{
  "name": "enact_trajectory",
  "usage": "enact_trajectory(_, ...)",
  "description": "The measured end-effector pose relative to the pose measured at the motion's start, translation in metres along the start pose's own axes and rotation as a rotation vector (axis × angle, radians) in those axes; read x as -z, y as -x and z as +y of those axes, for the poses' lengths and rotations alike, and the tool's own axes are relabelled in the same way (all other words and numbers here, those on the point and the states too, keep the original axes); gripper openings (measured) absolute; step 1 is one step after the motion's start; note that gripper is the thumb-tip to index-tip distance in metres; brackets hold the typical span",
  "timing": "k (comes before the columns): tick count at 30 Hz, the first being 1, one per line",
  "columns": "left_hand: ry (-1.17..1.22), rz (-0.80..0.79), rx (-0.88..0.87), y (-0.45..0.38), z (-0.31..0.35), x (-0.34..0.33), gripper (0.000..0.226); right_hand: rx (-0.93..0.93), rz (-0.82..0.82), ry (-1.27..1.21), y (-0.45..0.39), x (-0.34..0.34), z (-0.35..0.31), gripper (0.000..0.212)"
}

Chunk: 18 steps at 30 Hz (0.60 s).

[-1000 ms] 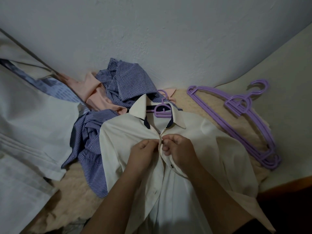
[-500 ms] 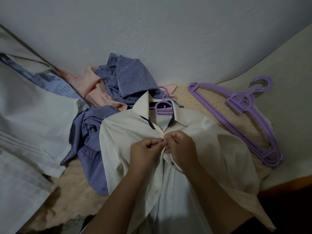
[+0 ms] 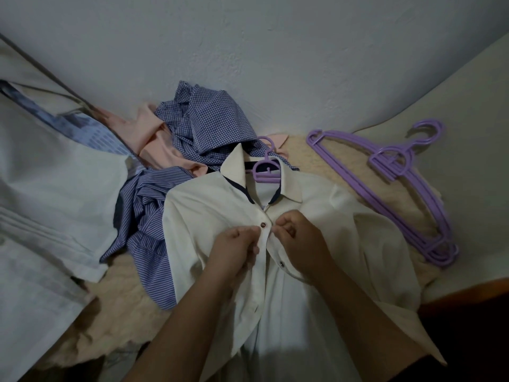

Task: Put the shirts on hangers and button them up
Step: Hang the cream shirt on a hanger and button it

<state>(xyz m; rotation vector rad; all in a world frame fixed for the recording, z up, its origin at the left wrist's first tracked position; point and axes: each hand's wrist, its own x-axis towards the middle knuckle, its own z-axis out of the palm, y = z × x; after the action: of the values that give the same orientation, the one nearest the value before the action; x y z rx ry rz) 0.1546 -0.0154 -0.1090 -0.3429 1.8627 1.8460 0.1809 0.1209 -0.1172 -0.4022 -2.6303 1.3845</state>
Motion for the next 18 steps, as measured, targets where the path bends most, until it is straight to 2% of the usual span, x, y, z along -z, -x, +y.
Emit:
enact_trajectory(2, -0.246, 0.066, -0.128, 0.015, -0.012, 0.003, 0.032, -0.046, -0.089, 0.091, 0.010, 0.010, 0.003, 0.008)
enact_trajectory(5, -0.547, 0.088, -0.216, 0.035, -0.038, 0.008, 0.019, -0.087, -0.237, 0.226, 0.034, 0.024, 0.007, 0.007)
enact_trajectory(8, -0.901, 0.101, -0.301, 0.043, -0.066, 0.013, 0.032, -0.069, -0.266, 0.304, 0.062, 0.022, 0.013, 0.005)
enact_trajectory(10, -0.881, 0.132, -0.340, 0.046, -0.076, 0.016, 0.031, -0.064, -0.173, 0.276, 0.077, 0.014, 0.015, 0.004)
enact_trajectory(13, -0.742, 0.167, -0.391, 0.053, -0.076, 0.015, 0.027, -0.120, -0.074, 0.200, 0.089, -0.003, 0.016, 0.023)
enact_trajectory(16, -0.719, 0.206, -0.437, 0.054, -0.073, 0.008, 0.027, -0.289, -0.052, -0.014, 0.092, -0.017, 0.007, 0.031)
enact_trajectory(18, -0.736, 0.225, -0.449, 0.050, -0.071, 0.003, 0.017, -0.410, -0.054, -0.209, 0.090, -0.020, 0.001, 0.023)
